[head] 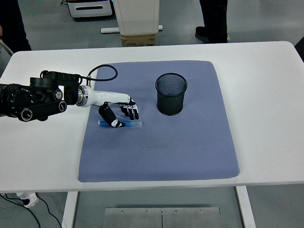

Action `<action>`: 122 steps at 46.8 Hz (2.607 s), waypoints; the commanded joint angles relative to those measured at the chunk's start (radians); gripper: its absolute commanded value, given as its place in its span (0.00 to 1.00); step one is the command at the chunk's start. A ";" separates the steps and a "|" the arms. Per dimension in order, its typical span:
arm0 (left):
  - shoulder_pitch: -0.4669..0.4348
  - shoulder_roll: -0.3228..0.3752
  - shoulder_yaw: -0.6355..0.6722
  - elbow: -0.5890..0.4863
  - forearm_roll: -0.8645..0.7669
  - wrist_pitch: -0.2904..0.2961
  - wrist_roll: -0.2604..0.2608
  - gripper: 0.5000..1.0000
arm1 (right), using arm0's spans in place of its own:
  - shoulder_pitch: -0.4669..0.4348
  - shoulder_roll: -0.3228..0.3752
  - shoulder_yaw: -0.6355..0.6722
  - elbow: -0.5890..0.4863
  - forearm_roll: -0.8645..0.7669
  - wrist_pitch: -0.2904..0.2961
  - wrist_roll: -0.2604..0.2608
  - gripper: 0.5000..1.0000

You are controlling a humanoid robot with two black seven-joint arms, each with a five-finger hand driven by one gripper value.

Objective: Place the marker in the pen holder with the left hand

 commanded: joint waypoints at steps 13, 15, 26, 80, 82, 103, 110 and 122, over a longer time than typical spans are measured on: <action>-0.003 -0.007 0.000 -0.001 0.003 0.003 0.000 0.33 | 0.001 0.000 0.000 0.000 0.000 0.000 0.000 1.00; -0.002 -0.007 0.000 -0.001 0.006 0.005 0.000 0.33 | 0.000 0.000 0.000 0.000 0.000 0.000 0.001 1.00; -0.002 -0.007 0.001 -0.001 0.059 0.008 0.000 0.33 | 0.001 0.000 0.000 0.000 0.000 0.000 0.000 1.00; 0.009 -0.016 0.000 -0.001 0.105 0.029 -0.001 0.00 | 0.000 0.000 0.000 0.000 0.000 0.000 0.000 1.00; 0.007 -0.016 0.000 -0.001 0.105 0.029 -0.001 0.00 | 0.000 0.000 0.000 0.000 0.000 0.000 0.000 1.00; 0.009 -0.014 -0.002 -0.002 0.089 0.029 -0.007 0.00 | 0.000 0.000 0.000 0.000 0.000 0.000 0.000 1.00; 0.009 -0.014 -0.002 -0.002 0.089 0.029 -0.007 0.14 | 0.000 0.000 0.000 0.000 0.000 0.000 0.000 1.00; 0.009 -0.014 -0.002 -0.002 0.089 0.028 -0.007 0.41 | 0.000 0.000 0.000 0.000 0.000 0.000 0.001 1.00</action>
